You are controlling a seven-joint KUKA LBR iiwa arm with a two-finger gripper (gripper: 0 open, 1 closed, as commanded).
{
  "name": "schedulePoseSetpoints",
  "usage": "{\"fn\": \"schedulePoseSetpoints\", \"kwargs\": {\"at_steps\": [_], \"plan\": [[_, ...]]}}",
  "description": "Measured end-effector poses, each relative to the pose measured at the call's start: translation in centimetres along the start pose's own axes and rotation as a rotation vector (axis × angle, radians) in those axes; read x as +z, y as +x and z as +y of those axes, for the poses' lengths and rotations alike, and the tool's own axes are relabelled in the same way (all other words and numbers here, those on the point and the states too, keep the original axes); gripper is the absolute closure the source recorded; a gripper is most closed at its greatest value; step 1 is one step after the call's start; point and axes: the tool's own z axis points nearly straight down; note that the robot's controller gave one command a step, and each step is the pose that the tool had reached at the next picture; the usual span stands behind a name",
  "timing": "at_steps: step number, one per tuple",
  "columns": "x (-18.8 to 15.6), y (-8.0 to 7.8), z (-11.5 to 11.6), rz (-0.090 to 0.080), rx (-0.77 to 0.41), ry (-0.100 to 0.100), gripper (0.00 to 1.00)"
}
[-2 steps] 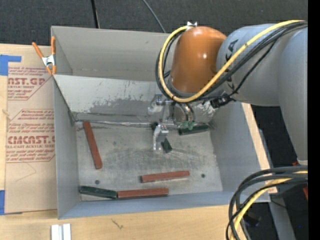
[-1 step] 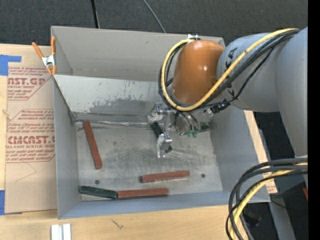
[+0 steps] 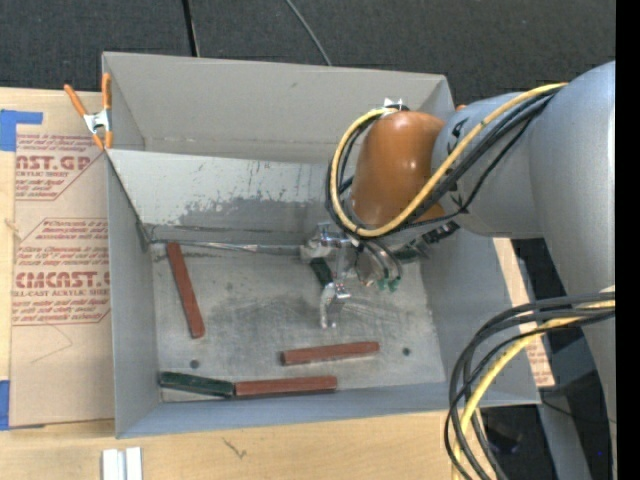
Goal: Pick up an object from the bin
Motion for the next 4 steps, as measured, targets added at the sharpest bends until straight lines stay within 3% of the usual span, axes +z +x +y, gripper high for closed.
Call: {"fn": "schedulePoseSetpoints", "kwargs": {"at_steps": [1, 2, 3, 4], "plan": [[0.3, -0.6, 0.0, -0.018, 0.006, -0.004, 0.0], [-0.3, 0.2, -0.3, -0.014, -0.008, -0.003, 0.0], [-2.7, 4.6, -1.2, 0.014, -0.055, 0.005, 0.0], [-3.9, 4.0, 0.8, 0.002, -0.089, -0.002, 0.0]]}}
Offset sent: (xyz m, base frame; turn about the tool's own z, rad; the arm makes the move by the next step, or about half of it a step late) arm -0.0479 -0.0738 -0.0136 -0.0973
